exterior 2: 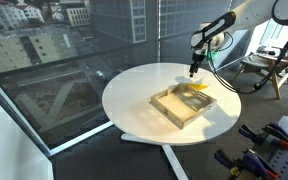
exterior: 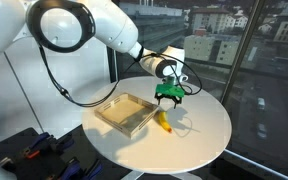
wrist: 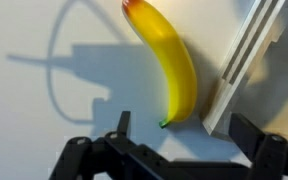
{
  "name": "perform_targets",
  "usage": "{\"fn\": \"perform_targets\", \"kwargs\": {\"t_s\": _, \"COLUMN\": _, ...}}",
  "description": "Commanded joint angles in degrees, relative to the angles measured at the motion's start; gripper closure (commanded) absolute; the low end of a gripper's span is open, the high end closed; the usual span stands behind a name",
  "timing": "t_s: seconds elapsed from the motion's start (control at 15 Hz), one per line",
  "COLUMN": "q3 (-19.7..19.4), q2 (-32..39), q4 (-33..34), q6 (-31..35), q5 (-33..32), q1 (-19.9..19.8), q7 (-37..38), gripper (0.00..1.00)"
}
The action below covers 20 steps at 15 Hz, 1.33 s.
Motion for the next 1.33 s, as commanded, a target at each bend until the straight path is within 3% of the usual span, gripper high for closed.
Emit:
{"fn": "perform_targets", "kwargs": {"t_s": 0.0, "q3": 0.99, "q2": -1.07, "q4": 1.66, "q6": -1.47, "q5": 0.22, "q1": 0.70, "q7": 1.04, "gripper": 0.00}}
{"fn": "perform_targets", "kwargs": {"t_s": 0.87, "q3": 2.98, "q2": -4.86, "q4": 2.17, "q6": -2.19, "q5": 0.86, "q1": 3.70, "q7": 1.45, "gripper": 0.00}}
{"fn": "perform_targets", "kwargs": {"t_s": 1.27, "q3": 2.30, "q2": -6.52, "q4": 0.70, "q6": -0.26, "q5": 0.99, "q1": 5.38, "q7": 9.09, "gripper": 0.00}}
